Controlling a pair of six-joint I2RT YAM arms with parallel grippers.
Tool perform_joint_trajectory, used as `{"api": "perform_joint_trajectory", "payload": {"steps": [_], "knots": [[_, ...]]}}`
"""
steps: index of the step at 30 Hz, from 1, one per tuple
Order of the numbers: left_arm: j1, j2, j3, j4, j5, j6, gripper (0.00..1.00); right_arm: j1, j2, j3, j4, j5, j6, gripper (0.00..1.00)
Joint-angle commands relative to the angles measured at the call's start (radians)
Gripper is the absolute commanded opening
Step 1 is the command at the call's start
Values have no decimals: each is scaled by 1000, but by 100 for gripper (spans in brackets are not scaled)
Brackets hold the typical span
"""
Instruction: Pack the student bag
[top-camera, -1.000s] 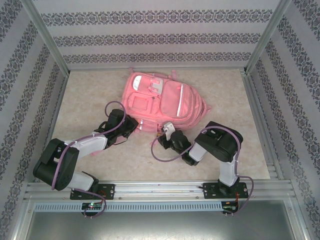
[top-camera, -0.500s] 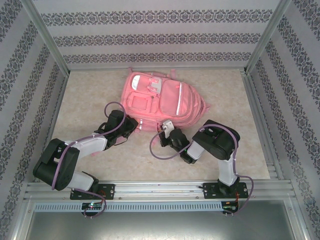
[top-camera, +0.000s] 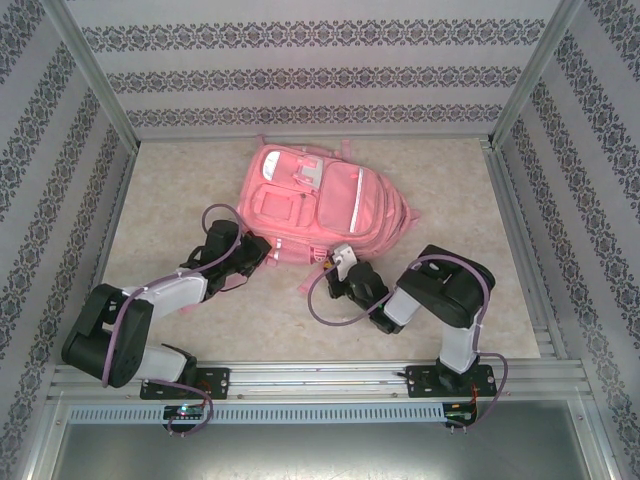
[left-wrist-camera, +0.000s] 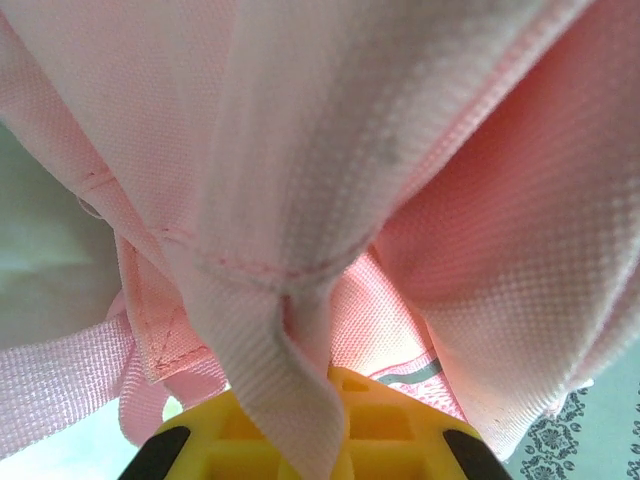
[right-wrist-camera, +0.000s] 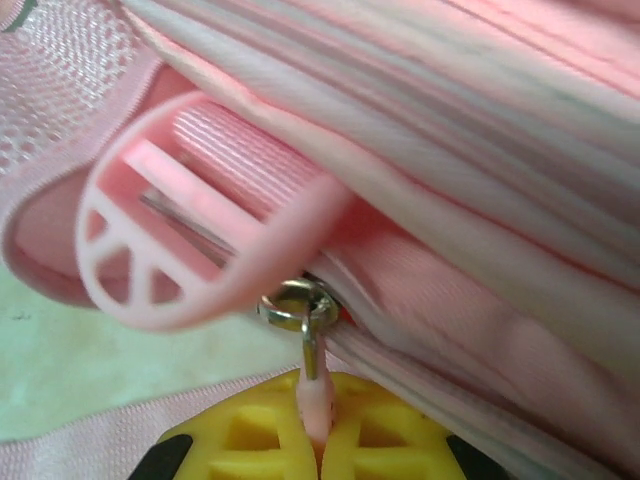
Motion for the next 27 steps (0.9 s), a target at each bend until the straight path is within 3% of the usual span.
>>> {"api": "perform_joint_trajectory", "payload": {"steps": [1, 12, 20, 27], "knots": [[38, -34, -10, -41, -7, 40, 0, -32, -37, -29, 2, 89, 6, 0], [72, -93, 9, -142, -35, 96, 0, -99, -155, -127, -116, 134, 80, 0], [90, -119, 31, -201, -90, 120, 0, -187, -293, -127, -399, 242, 292, 0], [95, -101, 88, -259, -132, 149, 0, -169, -384, -144, -448, 221, 240, 0]]}}
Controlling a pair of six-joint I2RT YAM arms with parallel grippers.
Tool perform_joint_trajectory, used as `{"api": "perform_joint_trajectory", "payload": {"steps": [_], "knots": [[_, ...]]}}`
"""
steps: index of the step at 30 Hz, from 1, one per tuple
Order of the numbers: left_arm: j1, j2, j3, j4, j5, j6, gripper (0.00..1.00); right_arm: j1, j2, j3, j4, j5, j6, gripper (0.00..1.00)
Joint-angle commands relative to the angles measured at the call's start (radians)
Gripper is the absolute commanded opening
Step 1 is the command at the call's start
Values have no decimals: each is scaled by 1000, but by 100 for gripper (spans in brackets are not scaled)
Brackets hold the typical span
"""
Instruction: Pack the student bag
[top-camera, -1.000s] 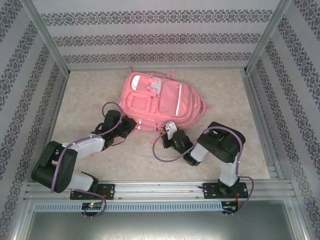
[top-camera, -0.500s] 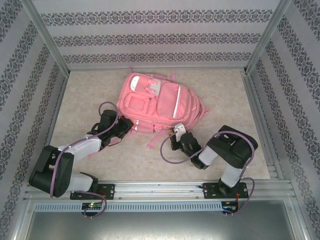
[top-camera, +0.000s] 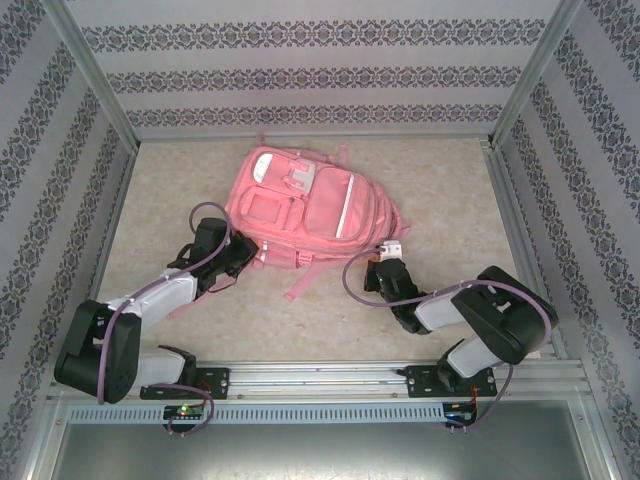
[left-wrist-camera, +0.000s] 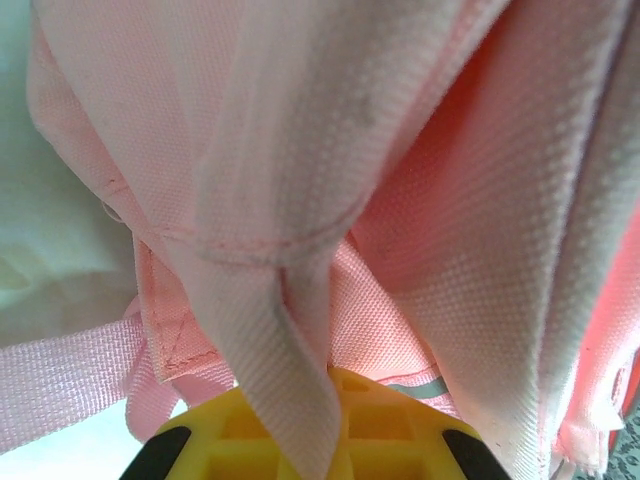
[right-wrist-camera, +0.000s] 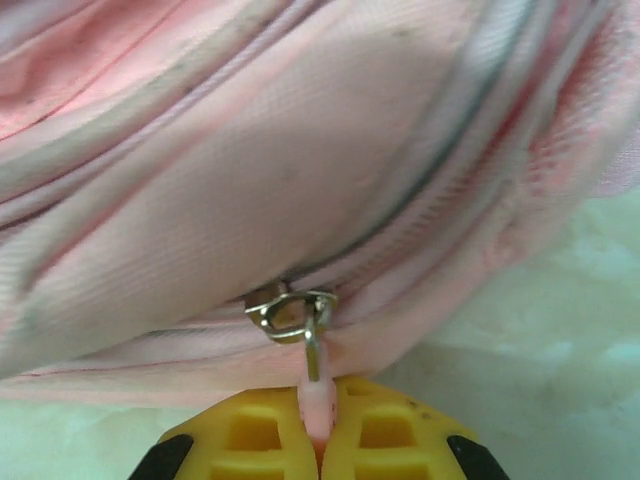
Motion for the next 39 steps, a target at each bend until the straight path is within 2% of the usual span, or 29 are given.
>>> {"api": "perform_joint_trajectory", "payload": {"steps": [1, 8, 9, 11, 13, 14, 17, 21, 25, 30, 34, 39], "knots": [[28, -2, 73, -69, -95, 62, 0, 18, -37, -11, -51, 44, -39, 0], [34, 184, 309, -185, -69, 189, 0, 174, -52, -12, 10, -132, -257, 0], [38, 222, 355, -211, -58, 205, 3, 188, -52, -9, 19, -154, -274, 0], [57, 303, 460, -280, -13, 220, 18, 207, -49, 6, 27, -202, -294, 0], [65, 324, 528, -366, -8, 205, 43, 215, -46, 20, 27, -233, -304, 0], [65, 312, 547, -411, -28, 202, 51, 217, -45, 27, 27, -248, -304, 0], [65, 215, 502, -473, -71, 132, 60, 219, -39, 51, 26, -287, -296, 0], [34, 42, 343, -429, -35, 49, 60, 237, -13, 84, 33, -321, -294, 0], [-86, -84, 162, -223, -18, -32, 57, 278, 2, 126, -1, -321, -337, 0], [-217, -19, 112, -52, -34, -71, 57, 286, 3, 136, -10, -322, -338, 0], [-268, 67, 117, 83, -11, -80, 49, 287, 10, 144, -10, -326, -331, 0], [-307, 99, 126, 132, -29, -51, 40, 287, 28, 149, 1, -323, -327, 0]]}}
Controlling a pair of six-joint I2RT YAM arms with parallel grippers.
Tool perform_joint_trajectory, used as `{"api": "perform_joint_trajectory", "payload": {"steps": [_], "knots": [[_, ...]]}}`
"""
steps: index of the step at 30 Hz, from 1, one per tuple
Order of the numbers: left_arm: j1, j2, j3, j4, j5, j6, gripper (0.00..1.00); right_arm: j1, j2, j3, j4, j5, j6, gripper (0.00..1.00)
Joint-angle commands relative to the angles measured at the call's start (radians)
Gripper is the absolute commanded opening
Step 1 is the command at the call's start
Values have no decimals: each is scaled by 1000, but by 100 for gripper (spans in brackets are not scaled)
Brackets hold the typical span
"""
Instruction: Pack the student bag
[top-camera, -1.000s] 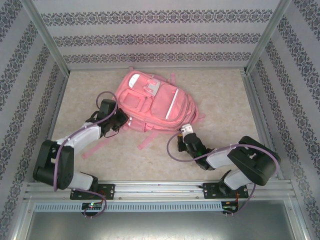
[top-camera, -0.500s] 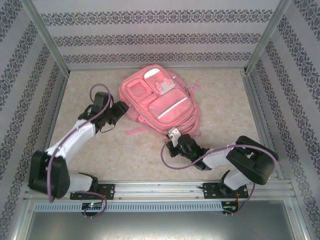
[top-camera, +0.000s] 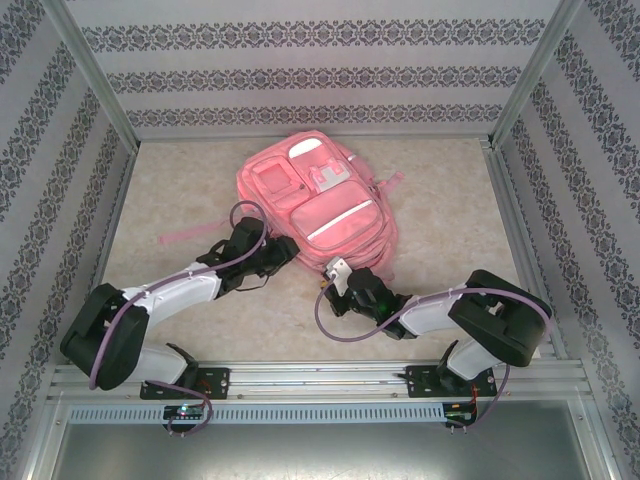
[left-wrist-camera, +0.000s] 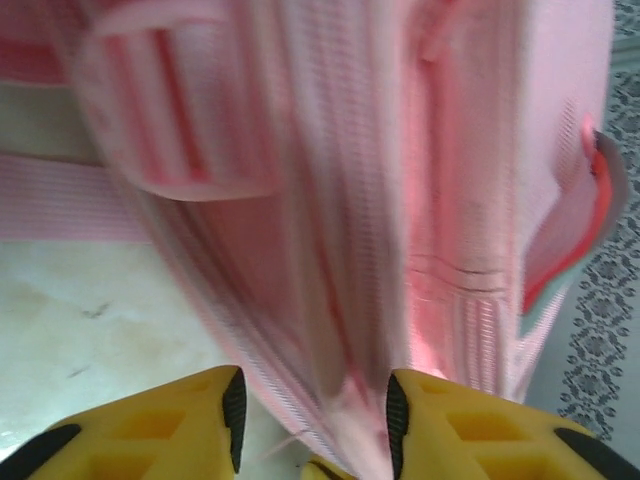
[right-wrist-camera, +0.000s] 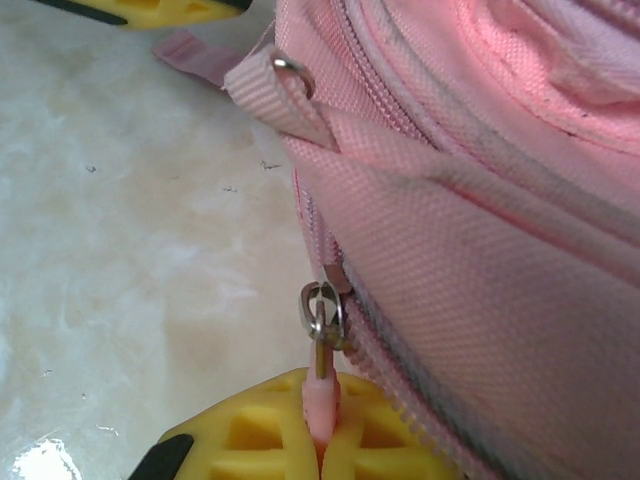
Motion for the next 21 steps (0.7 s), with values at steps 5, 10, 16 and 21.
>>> {"api": "perform_joint_trajectory", "payload": {"steps": [5, 10, 16, 21], "knots": [[-18, 63, 18, 143, -2, 20, 37, 15, 15, 43, 60, -34, -16, 0], [-17, 129, 47, 154, -8, 25, 37, 18, 10, 39, 57, -29, -16, 0], [9, 106, 57, 110, -50, 50, 6, 18, -4, 27, 12, 37, 7, 0], [70, 17, 22, 53, -79, 72, 0, 18, -20, 6, -65, 132, 44, 0]]}}
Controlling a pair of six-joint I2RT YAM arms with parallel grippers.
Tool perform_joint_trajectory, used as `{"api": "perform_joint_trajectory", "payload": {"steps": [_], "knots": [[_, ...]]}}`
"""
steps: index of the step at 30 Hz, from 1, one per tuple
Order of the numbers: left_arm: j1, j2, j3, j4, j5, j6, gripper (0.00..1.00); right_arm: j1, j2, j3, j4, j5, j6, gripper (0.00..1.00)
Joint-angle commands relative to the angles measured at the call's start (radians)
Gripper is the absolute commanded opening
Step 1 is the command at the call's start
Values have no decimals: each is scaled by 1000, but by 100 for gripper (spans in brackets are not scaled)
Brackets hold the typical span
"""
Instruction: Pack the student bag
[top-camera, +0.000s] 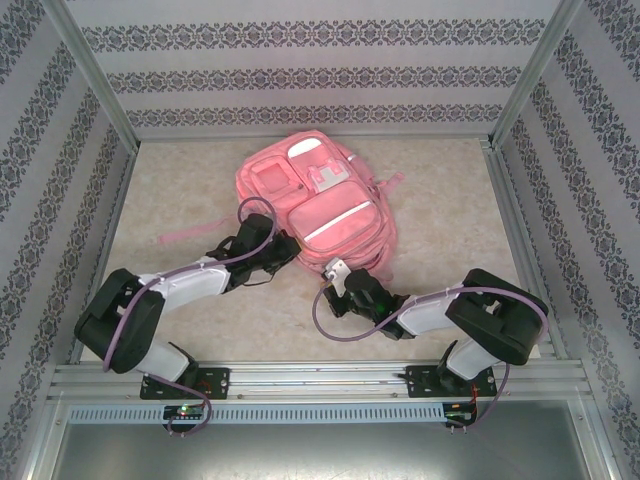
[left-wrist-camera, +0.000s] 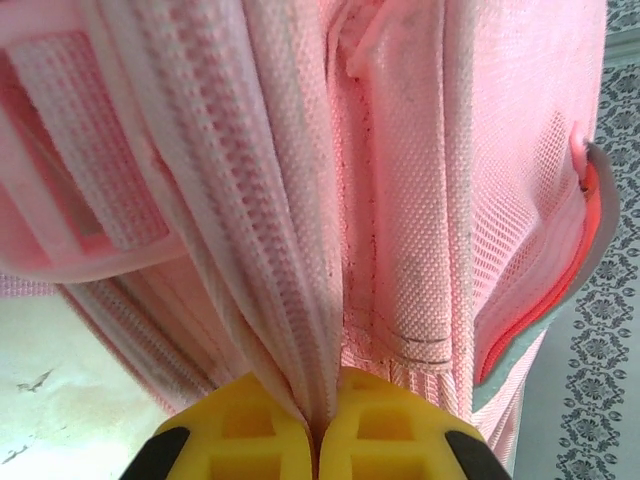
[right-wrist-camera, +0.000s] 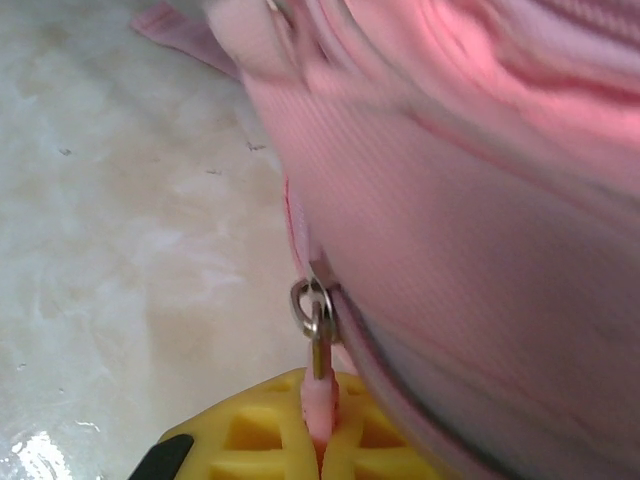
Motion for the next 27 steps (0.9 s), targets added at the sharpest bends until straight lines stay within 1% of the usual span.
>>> {"api": "perform_joint_trajectory", "payload": {"steps": [1, 6, 13, 17, 23, 27], "knots": [[63, -82, -13, -30, -74, 51, 0, 6, -35, -10, -35, 92, 36, 0], [109, -136, -25, -95, -75, 86, 0, 5, -80, -46, -59, 140, 60, 0], [165, -185, -41, -171, -92, 135, 0, 4, -146, -58, -118, 137, 79, 0], [209, -190, -12, -232, -95, 179, 0, 4, -173, -62, -157, 119, 78, 0], [213, -203, 45, -344, -170, 260, 0, -4, -186, -48, -247, 103, 63, 0], [225, -208, 60, -385, -208, 288, 0, -49, -176, -54, -277, 95, 89, 0]]}}
